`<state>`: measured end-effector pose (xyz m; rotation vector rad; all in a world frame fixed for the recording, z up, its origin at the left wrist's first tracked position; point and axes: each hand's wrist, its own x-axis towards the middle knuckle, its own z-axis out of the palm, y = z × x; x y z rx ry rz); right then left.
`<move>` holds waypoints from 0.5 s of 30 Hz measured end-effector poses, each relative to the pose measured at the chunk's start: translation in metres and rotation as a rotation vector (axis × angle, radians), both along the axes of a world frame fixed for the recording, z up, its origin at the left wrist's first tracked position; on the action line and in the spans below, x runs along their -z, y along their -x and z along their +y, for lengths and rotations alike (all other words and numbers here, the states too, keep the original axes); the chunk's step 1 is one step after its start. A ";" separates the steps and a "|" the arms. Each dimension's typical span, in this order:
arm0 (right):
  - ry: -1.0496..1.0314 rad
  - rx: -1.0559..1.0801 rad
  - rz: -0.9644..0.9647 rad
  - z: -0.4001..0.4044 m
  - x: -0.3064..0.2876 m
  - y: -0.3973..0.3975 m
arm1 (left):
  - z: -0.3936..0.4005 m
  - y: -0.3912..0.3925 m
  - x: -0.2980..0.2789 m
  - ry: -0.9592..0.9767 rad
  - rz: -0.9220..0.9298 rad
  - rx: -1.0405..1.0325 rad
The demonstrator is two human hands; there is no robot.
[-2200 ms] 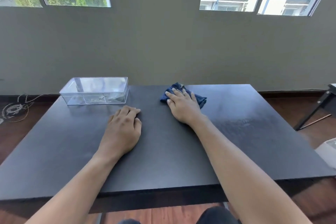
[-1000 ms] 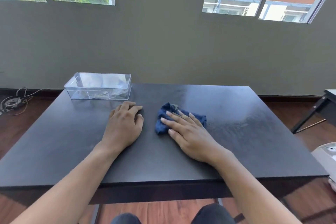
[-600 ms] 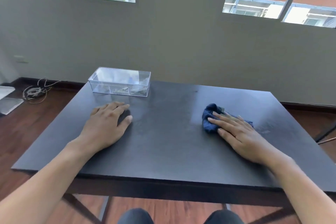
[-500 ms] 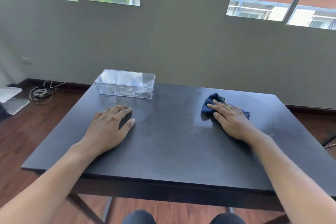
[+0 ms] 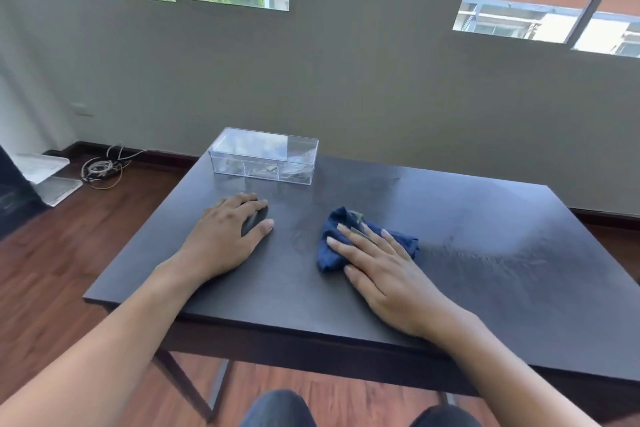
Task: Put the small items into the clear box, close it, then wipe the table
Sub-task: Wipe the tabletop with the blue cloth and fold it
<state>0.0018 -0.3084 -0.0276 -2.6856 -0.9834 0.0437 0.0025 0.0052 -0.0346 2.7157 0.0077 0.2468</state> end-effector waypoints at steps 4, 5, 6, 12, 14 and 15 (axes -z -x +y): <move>0.010 -0.033 0.025 -0.029 -0.006 -0.002 | 0.038 0.011 -0.003 -0.016 -0.013 -0.039; 0.000 0.006 0.020 -0.023 -0.005 -0.008 | 0.047 0.015 -0.003 -0.002 -0.030 -0.063; -0.011 0.053 0.015 -0.011 -0.003 -0.015 | 0.053 0.018 -0.002 0.015 -0.048 -0.087; -0.019 0.174 0.007 0.120 0.002 -0.008 | 0.049 0.022 -0.001 -0.014 -0.080 -0.144; -0.032 0.084 0.007 0.156 0.002 0.017 | 0.049 0.024 -0.003 -0.006 -0.071 -0.142; -0.036 0.037 -0.001 0.164 0.002 0.030 | 0.050 0.025 -0.003 -0.001 -0.068 -0.137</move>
